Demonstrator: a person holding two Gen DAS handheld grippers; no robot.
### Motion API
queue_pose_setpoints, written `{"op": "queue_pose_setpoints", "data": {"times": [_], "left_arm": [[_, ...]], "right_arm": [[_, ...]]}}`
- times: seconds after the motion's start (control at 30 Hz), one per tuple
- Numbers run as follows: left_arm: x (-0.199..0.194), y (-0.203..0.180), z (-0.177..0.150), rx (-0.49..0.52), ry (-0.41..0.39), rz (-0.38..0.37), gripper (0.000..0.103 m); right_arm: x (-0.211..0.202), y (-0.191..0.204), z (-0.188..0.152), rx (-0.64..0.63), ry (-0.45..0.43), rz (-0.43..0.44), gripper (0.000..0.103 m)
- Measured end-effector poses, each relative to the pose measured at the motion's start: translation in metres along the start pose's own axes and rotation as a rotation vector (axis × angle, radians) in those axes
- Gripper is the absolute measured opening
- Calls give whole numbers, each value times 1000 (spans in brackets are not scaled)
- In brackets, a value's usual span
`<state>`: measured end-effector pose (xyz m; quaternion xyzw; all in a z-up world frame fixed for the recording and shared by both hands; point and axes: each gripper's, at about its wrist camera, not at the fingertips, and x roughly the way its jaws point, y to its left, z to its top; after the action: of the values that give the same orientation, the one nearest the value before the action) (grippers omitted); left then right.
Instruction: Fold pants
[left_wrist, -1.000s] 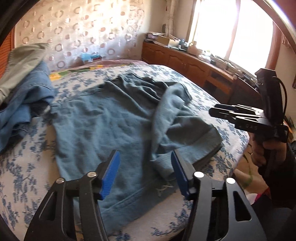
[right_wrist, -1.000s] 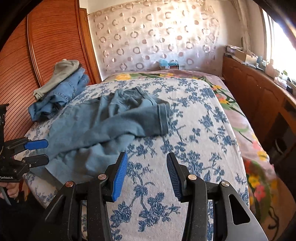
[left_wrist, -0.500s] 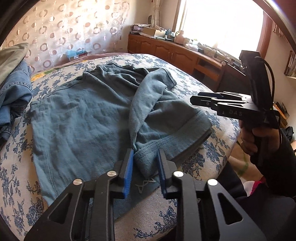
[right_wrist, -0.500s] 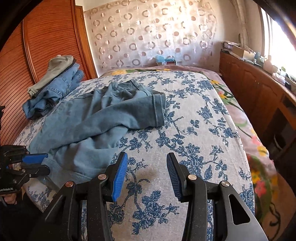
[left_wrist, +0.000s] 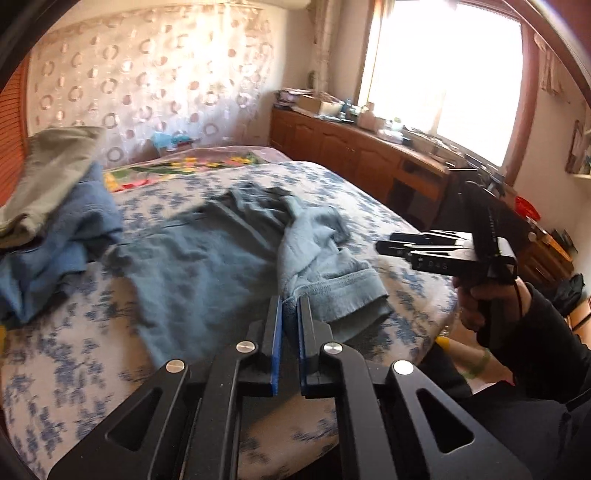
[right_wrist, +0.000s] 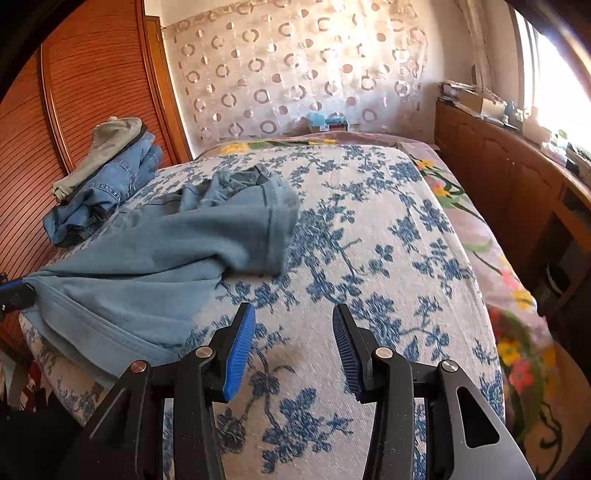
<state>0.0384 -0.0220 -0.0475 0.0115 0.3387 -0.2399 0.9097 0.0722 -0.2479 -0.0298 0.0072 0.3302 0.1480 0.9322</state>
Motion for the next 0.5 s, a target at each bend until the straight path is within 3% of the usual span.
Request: {"op": "queue_pose_setpoints", "data": {"times": [0.23,0.5], "left_arm": [[-12,33,-20,-78,14,61,8],[-3,40,-42,-121,66,82,8]], "right_arm": [[7,13,6,-39,-9,16,45],[19,21,15,-72,-5,18,45]]}}
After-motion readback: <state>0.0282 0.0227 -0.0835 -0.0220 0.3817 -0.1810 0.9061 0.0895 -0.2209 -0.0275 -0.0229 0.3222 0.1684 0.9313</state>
